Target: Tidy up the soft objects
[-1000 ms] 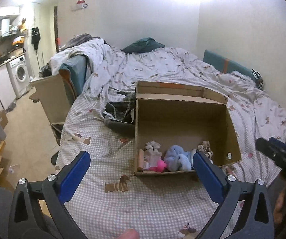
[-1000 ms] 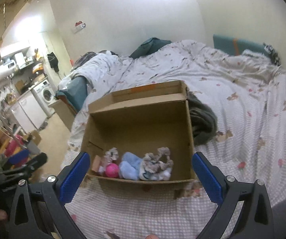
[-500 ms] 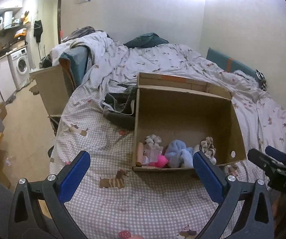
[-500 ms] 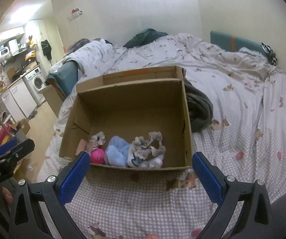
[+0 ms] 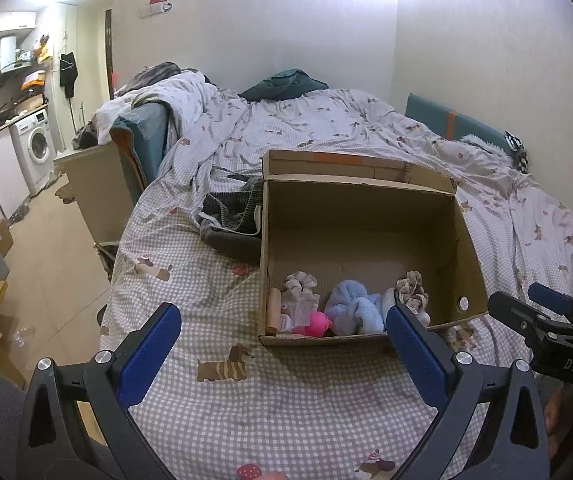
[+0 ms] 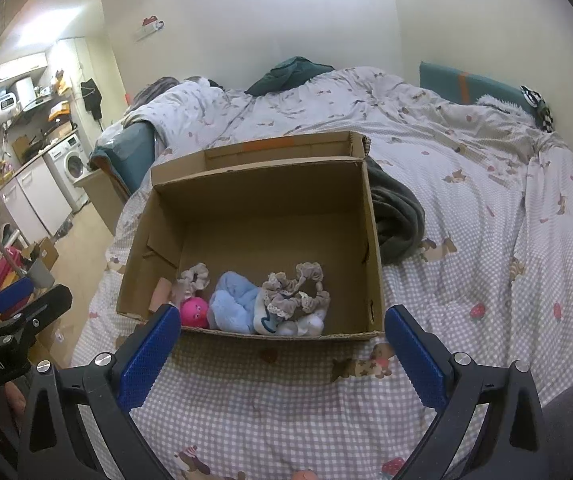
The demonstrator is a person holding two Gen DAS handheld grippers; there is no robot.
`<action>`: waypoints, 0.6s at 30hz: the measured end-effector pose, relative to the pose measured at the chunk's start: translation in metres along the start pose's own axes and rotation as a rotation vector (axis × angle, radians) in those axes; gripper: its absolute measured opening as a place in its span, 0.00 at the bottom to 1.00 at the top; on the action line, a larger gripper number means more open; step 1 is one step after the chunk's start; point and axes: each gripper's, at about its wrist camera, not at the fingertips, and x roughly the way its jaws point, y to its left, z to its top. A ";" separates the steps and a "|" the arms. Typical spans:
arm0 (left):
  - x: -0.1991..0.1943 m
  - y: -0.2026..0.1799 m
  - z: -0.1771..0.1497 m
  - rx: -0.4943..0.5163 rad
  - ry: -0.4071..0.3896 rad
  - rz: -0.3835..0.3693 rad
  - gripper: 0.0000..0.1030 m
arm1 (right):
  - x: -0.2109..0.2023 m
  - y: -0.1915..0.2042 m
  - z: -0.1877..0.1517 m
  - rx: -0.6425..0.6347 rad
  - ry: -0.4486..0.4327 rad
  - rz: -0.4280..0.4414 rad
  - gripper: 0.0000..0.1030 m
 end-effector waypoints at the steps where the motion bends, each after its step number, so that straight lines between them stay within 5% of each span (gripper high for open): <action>1: 0.000 0.000 0.000 -0.002 -0.001 -0.001 1.00 | 0.000 0.000 0.000 0.000 0.000 0.000 1.00; 18: 0.001 0.001 -0.001 -0.004 0.002 0.000 1.00 | 0.000 0.001 0.000 -0.003 -0.001 -0.002 1.00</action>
